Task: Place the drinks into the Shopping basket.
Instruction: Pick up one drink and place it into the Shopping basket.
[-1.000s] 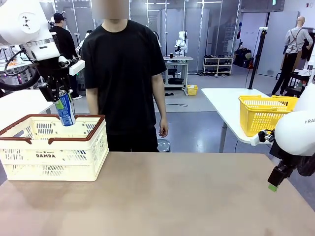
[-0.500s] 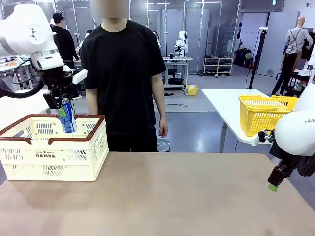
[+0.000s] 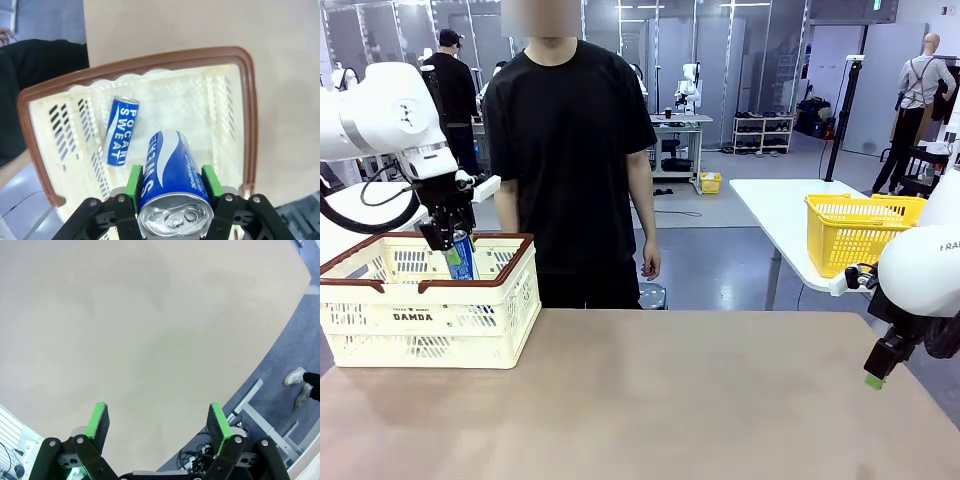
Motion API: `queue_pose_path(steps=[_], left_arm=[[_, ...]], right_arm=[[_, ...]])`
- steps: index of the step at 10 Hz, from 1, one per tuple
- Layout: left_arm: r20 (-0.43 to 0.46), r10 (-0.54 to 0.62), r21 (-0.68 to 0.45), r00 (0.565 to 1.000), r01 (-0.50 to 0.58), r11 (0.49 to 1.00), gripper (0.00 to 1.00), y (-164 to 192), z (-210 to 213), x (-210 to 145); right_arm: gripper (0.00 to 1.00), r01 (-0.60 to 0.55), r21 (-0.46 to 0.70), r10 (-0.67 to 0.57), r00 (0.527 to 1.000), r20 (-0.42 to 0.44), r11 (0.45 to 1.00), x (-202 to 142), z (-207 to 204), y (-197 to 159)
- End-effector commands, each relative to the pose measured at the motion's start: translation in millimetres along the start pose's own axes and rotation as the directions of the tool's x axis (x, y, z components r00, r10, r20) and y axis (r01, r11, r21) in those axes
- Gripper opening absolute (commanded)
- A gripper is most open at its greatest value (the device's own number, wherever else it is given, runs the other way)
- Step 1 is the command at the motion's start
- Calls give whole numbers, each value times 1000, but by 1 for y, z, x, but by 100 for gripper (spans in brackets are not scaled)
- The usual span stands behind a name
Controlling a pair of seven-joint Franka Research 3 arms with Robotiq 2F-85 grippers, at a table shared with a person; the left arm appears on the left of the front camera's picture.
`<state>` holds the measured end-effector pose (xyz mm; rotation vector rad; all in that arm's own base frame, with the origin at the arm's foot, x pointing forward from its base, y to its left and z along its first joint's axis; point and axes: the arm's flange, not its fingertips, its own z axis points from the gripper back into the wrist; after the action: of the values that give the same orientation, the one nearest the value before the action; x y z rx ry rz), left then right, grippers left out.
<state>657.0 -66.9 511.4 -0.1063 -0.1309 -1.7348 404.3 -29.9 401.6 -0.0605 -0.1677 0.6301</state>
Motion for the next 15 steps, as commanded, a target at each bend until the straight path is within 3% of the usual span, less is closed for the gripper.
queue_pose_path(steps=[1, 8, 15], left_arm=[[74, 0, -12, 997, 1, 1000, 58, 8, -17, -2], [98, 51, -70, 994, -44, 997, 58, 16, -72, -17], [26, 84, -126, 996, -80, 989, 58, 25, -107, -25]], right_arm=[[98, 3, -2, -3, 1000, -1, 1000, 0, 1, -1], [98, 3, -2, -3, 1000, -1, 1000, 0, 1, -1], [98, 3, -2, -3, 1000, -1, 1000, 0, 1, -1]])
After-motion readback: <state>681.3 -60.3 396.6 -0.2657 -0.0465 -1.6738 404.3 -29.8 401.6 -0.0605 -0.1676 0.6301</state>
